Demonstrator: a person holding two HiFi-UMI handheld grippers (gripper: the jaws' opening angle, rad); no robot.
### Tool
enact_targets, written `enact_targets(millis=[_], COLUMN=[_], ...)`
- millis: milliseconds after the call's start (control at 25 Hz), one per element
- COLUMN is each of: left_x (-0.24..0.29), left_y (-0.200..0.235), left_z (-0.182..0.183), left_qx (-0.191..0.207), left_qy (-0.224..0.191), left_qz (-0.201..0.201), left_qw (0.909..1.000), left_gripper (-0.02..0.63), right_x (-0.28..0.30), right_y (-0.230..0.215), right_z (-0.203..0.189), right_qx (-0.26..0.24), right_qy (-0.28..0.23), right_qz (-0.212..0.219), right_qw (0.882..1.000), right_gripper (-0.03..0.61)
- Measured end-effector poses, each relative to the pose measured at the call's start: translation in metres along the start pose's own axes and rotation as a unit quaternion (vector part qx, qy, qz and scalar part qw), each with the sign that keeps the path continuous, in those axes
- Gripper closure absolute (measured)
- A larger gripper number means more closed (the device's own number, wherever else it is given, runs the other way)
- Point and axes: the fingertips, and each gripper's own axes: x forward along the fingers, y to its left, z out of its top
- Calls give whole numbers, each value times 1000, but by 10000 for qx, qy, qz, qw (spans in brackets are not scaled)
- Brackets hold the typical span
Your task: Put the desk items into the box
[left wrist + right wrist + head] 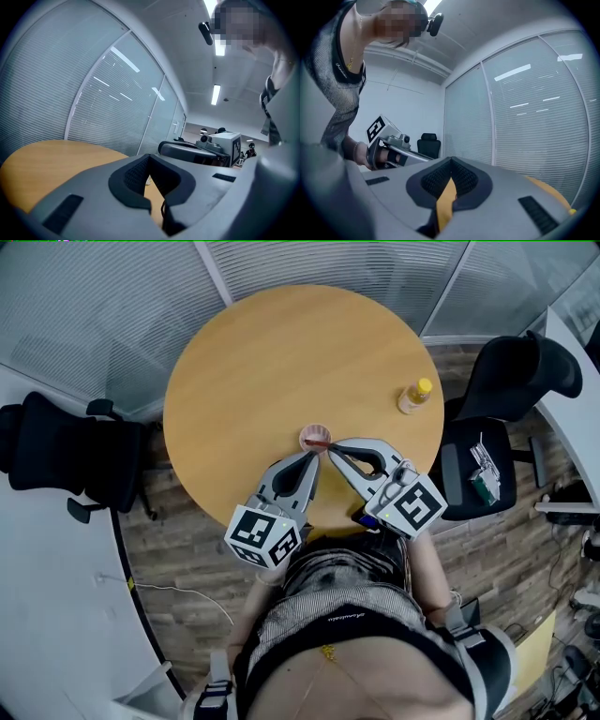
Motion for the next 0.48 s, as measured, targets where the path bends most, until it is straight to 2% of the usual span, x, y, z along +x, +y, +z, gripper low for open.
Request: enact_targets(millis=[360, 480], left_x=[-1, -2], left_y=[8, 10], left_z=[-3, -5], left_qx=[-90, -106], left_qy=[4, 4], left_qz=[70, 81], left_qw=[9999, 9999], left_gripper=[612, 612], right_x=[-1, 1], right_y=[0, 0], right_z=[-12, -13], right_qx=[191, 117], right_qy=[216, 185], right_qz=[-21, -7], right_qw=[9996, 9998], right_gripper=[557, 557])
